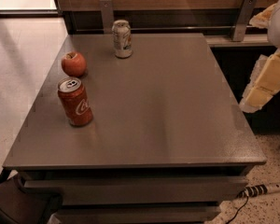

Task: Place 7up can upright

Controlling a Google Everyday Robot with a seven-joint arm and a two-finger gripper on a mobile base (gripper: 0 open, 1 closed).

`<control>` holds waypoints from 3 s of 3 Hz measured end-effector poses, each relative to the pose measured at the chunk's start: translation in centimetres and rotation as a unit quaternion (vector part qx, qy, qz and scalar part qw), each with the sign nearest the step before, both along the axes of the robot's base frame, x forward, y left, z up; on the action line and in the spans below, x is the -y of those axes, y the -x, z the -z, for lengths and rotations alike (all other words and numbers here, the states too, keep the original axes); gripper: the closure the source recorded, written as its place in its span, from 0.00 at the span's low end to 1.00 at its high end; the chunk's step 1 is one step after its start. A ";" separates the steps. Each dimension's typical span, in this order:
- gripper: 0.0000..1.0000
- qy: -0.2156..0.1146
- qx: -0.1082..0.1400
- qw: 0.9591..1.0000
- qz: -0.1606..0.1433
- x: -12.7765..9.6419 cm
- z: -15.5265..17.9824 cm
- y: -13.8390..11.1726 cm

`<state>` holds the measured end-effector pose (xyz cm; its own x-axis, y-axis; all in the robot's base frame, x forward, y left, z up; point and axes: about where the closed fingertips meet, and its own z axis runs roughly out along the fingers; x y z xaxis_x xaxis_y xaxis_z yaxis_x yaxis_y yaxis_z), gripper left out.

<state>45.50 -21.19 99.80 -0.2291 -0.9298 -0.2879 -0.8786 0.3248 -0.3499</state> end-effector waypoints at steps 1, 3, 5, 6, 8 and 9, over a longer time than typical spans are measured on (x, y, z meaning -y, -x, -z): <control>0.00 -0.114 0.036 0.991 0.060 0.4 2.3 -3.3; 0.00 -0.320 0.128 0.937 0.058 -2.9 2.4 -10.3; 0.00 -0.441 0.270 0.855 0.034 -4.8 -3.7 -18.9; 0.00 -0.441 0.270 0.855 0.034 -4.8 -3.7 -18.9; 0.00 -0.476 0.231 0.849 0.009 -7.5 -1.9 -24.1; 0.00 -0.494 0.201 0.846 -0.014 -10.9 -0.6 -27.6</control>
Offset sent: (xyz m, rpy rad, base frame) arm 0.1651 -0.0016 0.0231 0.8148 -0.5945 -0.2574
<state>73.13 -10.25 100.38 0.0902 -0.1938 -0.9769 -0.7650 0.6146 -0.1925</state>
